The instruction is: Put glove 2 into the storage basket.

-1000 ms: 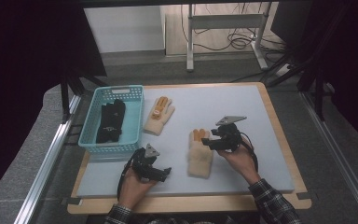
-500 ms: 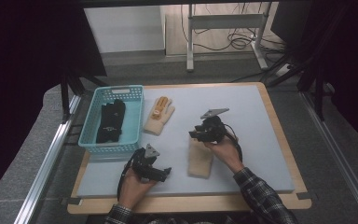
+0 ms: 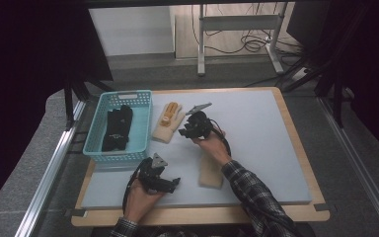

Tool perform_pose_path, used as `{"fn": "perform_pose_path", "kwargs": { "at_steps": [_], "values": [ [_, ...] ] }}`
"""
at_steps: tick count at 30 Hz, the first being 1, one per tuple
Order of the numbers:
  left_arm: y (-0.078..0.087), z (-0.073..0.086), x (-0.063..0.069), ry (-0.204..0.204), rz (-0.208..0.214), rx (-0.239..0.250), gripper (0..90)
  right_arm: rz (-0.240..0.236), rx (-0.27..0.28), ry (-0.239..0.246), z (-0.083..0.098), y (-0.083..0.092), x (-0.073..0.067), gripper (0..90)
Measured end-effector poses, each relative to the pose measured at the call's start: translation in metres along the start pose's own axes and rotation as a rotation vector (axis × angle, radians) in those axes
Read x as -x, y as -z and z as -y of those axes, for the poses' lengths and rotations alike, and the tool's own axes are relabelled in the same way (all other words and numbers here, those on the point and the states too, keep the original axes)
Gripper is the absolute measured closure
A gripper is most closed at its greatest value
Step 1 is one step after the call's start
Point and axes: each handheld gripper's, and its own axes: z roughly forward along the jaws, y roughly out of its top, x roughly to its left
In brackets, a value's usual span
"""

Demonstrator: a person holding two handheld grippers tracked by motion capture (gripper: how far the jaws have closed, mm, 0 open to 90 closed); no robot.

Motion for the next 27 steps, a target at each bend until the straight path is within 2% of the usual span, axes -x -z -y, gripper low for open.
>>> {"fn": "perform_pose_path", "kwargs": {
  "at_steps": [6, 9, 12, 13, 15, 16, 18, 20, 22, 24, 27],
  "values": [
    [0.000, 0.000, 0.000, 0.005, 0.003, 0.000, 2.6, 0.011, -0.019, -0.029, -0.016, -0.032, 0.006, 55.5],
    [0.000, 0.000, -0.001, 0.000, 0.003, -0.004, 2.6, 0.011, -0.039, -0.008, -0.019, -0.048, 0.005, 52.0],
    [0.000, 0.000, -0.001, 0.000, 0.003, -0.005, 2.6, 0.022, -0.075, 0.021, -0.020, -0.061, 0.004, 52.6],
    [0.000, 0.000, -0.001, 0.000, 0.003, -0.002, 2.6, 0.019, -0.077, 0.018, -0.020, -0.064, 0.004, 56.2],
    [0.000, 0.000, -0.001, -0.002, 0.002, -0.005, 2.5, 0.007, -0.089, 0.008, -0.022, -0.067, 0.004, 73.2],
    [0.000, 0.000, -0.001, -0.001, 0.002, -0.005, 2.5, 0.029, -0.102, 0.025, -0.022, -0.069, 0.002, 79.0],
    [0.000, 0.000, -0.001, -0.001, 0.002, -0.005, 2.5, 0.034, -0.103, 0.040, -0.022, -0.071, 0.001, 85.4],
    [0.000, 0.000, -0.001, -0.002, 0.002, -0.005, 2.5, 0.029, -0.116, 0.031, -0.024, -0.070, 0.001, 87.8],
    [0.000, 0.000, -0.001, -0.002, 0.002, -0.005, 2.5, 0.041, -0.132, 0.052, -0.025, -0.066, -0.001, 88.4],
    [0.000, 0.000, -0.001, -0.002, 0.002, -0.006, 2.5, 0.040, -0.134, 0.069, -0.025, -0.057, -0.004, 88.5],
    [0.000, 0.000, -0.001, -0.002, 0.001, -0.005, 2.5, 0.039, -0.136, 0.096, -0.023, -0.034, -0.011, 88.4]
  ]
}}
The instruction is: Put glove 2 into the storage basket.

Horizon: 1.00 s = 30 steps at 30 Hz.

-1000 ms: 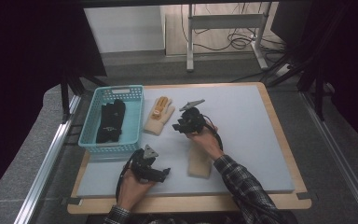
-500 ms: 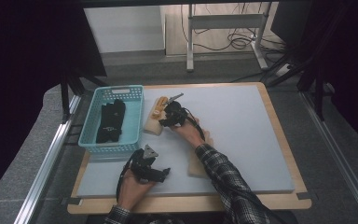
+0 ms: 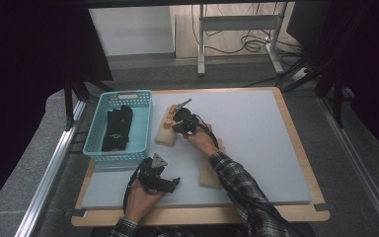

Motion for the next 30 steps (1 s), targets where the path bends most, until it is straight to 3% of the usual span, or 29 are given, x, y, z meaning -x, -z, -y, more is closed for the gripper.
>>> {"fn": "perform_pose_path", "kwargs": {
  "at_steps": [2, 5, 7, 9, 11, 16, 19, 21, 23, 26, 30],
  "values": [
    [0.000, 0.000, 0.000, -0.002, 0.000, -0.002, 2.5, -0.023, -0.009, 0.010, 0.006, 0.019, -0.004, 88.2],
    [0.000, 0.000, 0.000, 0.000, 0.000, 0.000, 2.5, -0.094, -0.042, 0.024, 0.017, 0.040, -0.005, 84.0],
    [0.000, 0.000, 0.000, 0.000, 0.000, -0.001, 2.5, -0.073, -0.013, 0.019, 0.022, 0.046, -0.001, 72.4],
    [0.000, 0.000, 0.000, -0.002, -0.003, -0.003, 2.5, -0.052, 0.023, -0.008, 0.024, 0.045, 0.007, 60.4],
    [0.000, 0.000, 0.000, -0.002, -0.002, -0.001, 2.5, -0.064, 0.040, -0.030, 0.025, 0.039, 0.012, 53.7],
    [0.000, 0.000, 0.000, -0.001, -0.001, -0.001, 2.5, -0.053, 0.055, -0.039, 0.026, 0.014, 0.001, 39.0],
    [0.000, 0.000, 0.000, -0.001, -0.001, 0.000, 2.5, -0.039, 0.026, -0.035, 0.025, -0.001, -0.006, 39.7],
    [0.000, 0.000, 0.000, 0.000, -0.002, 0.001, 2.6, 0.038, 0.009, 0.002, 0.026, -0.008, -0.012, 53.8],
    [0.000, 0.000, 0.000, 0.000, -0.002, 0.002, 2.6, 0.049, 0.020, 0.002, 0.025, -0.007, -0.013, 59.9],
    [0.000, 0.000, 0.000, -0.001, -0.002, 0.002, 2.6, 0.054, 0.027, 0.025, 0.024, 0.003, -0.012, 62.5],
    [0.000, 0.000, 0.000, -0.003, -0.003, 0.000, 2.6, 0.011, 0.084, -0.002, 0.019, 0.029, -0.008, 62.4]
  ]
}}
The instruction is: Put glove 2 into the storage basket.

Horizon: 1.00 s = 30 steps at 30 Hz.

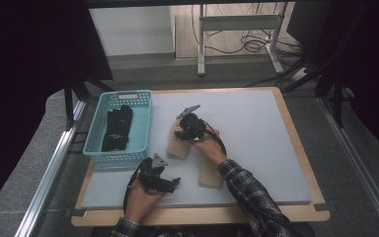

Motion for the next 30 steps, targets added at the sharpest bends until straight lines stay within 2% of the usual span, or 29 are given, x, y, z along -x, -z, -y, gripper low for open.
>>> {"fn": "perform_pose_path", "kwargs": {
  "at_steps": [6, 11, 15, 19, 23, 26, 30],
  "values": [
    [0.000, 0.000, 0.000, -0.002, -0.001, 0.001, 2.6, -0.044, 0.062, 0.016, -0.007, 0.047, -0.004, 62.1],
    [0.000, 0.000, 0.000, -0.004, -0.001, 0.002, 2.6, -0.062, 0.085, 0.027, -0.002, 0.088, -0.007, 62.0],
    [0.000, 0.000, 0.000, -0.002, -0.003, 0.001, 2.6, -0.043, 0.087, 0.045, 0.008, 0.119, -0.009, 61.8],
    [0.000, 0.000, 0.000, -0.001, -0.002, 0.002, 2.6, -0.022, 0.070, 0.059, 0.024, 0.143, -0.011, 61.7],
    [0.000, 0.000, 0.000, 0.000, -0.002, 0.002, 2.6, -0.016, 0.028, 0.063, 0.046, 0.149, -0.014, 61.6],
    [0.000, 0.000, 0.000, 0.001, -0.002, 0.002, 2.6, -0.016, -0.010, 0.066, 0.063, 0.143, -0.015, 61.5],
    [0.000, 0.000, 0.000, 0.000, -0.002, 0.002, 2.6, -0.024, -0.041, 0.047, 0.080, 0.130, -0.014, 61.2]
  ]
}}
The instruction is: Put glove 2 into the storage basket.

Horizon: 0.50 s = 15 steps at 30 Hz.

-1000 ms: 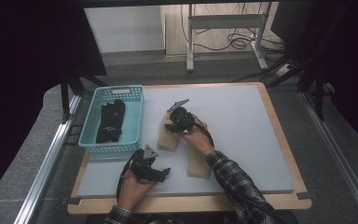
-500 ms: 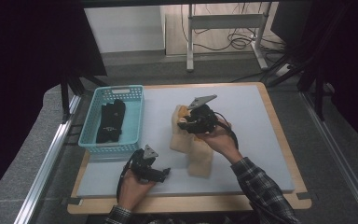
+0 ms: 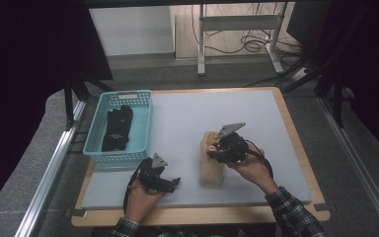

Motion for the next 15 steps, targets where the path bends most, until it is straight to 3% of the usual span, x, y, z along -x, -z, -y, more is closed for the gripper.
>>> {"fn": "perform_pose_path", "kwargs": {
  "at_steps": [4, 8, 11, 15],
  "values": [
    [0.000, 0.000, 0.000, -0.001, 0.000, 0.000, 2.6, -0.005, -0.026, -0.021, 0.011, -0.017, -0.002, 59.8],
    [0.000, 0.000, 0.000, -0.001, 0.000, 0.000, 2.6, -0.009, -0.021, -0.015, 0.015, -0.027, -0.004, 51.1],
    [0.000, 0.000, 0.000, -0.001, 0.000, 0.000, 2.6, 0.001, 0.030, -0.033, 0.011, -0.016, 0.001, 41.9],
    [0.000, 0.000, 0.000, -0.001, 0.000, 0.000, 2.6, 0.050, 0.088, -0.052, 0.013, 0.005, 0.015, 41.5]
  ]
}}
